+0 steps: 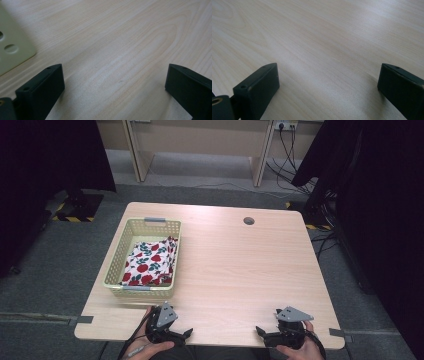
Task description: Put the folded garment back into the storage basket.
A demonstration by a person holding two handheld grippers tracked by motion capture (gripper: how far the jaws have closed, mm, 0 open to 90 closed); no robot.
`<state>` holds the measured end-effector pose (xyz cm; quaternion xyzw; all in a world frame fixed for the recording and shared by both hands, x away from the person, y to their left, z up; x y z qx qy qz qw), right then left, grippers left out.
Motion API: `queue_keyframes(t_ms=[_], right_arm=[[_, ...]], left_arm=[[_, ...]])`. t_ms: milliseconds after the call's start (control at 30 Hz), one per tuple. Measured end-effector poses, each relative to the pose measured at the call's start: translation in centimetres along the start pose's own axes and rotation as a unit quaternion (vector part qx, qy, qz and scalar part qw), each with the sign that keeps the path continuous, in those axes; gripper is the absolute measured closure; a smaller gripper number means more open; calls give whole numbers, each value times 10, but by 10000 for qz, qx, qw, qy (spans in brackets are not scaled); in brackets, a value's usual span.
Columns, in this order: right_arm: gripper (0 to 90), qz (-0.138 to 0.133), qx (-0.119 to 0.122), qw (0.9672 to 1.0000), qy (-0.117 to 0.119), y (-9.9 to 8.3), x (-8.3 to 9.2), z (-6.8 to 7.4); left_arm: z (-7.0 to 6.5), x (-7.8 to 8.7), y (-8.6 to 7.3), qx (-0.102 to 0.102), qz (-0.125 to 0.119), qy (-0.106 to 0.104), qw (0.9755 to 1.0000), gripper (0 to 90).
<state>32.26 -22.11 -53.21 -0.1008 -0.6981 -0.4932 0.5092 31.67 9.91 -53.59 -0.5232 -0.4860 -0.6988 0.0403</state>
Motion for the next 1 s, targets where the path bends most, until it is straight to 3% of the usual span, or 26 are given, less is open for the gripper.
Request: queue_keyframes(t_ms=[433,1000], right_arm=[[38,-23,-58,10000,-38,-7,5,1],[31,-38,-51,10000,-32,-8,5,2]], left_arm=[[1,7,-9,41,-33,40,10000,17],[2,7,-9,47,-34,39,10000,16]])
Point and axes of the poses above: each handheld gripper's, and its own axes: x roughly backward along the jaws, y roughly out of its top, z roughly to its left, the point moved 7 cm from there along -x, roughly forward along the jaws, and after that the axes turned 11 degrees about z, right-handed, at the moved point
